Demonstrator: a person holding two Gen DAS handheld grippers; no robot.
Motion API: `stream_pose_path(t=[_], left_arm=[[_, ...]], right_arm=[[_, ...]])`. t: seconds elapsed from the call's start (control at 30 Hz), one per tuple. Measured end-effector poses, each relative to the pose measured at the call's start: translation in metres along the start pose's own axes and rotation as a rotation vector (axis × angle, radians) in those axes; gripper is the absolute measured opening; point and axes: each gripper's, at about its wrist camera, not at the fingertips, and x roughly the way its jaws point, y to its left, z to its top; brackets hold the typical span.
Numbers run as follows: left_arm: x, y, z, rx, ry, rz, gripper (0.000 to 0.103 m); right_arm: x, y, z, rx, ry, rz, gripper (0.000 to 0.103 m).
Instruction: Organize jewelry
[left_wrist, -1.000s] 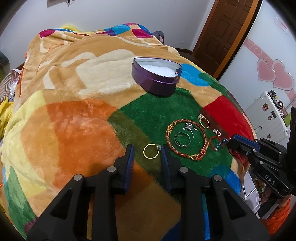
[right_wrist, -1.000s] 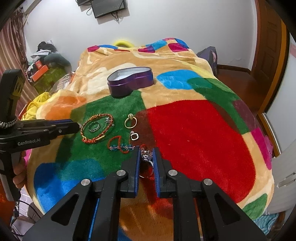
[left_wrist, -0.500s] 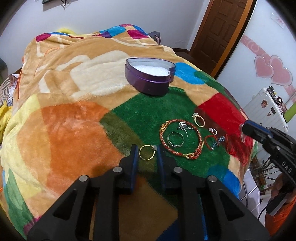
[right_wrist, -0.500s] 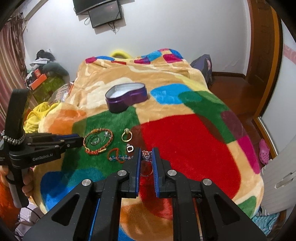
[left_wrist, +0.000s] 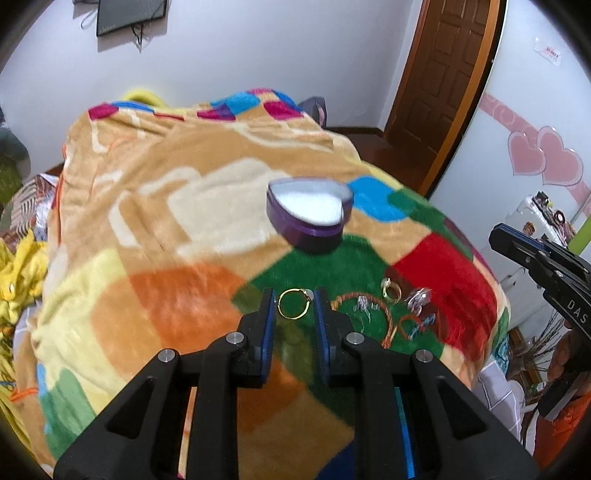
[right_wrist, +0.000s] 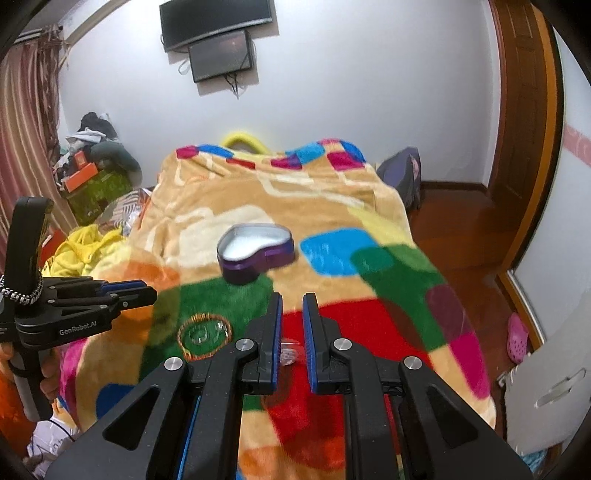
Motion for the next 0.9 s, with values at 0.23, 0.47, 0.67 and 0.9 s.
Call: stream_pose_path(t=[0.23, 0.47, 0.67, 0.9], left_arm=[[-0.015, -0.002, 0.025, 0.018, -0.079, 0.006, 0.02], [-0.008, 0.0, 0.025, 0.004, -0.074, -0.009, 0.02], [0.005, 0.004, 0.013, -0.011, -0.029, -0.008, 0.02], [0.005, 0.007, 0.008, -0.027, -0.02, 0.002, 0.02]], right_arm=[[0.005, 0.006, 0.014, -0.019, -0.031, 0.021, 0.01], [0.044, 0.005, -0.011, -0.011, 0.157, 0.028, 0.017], [0.063, 0.002, -0.031, 0.013, 0.223, 0.052, 0.025], [0.074, -0.002, -0.04, 0.041, 0.25, 0.081, 0.024]])
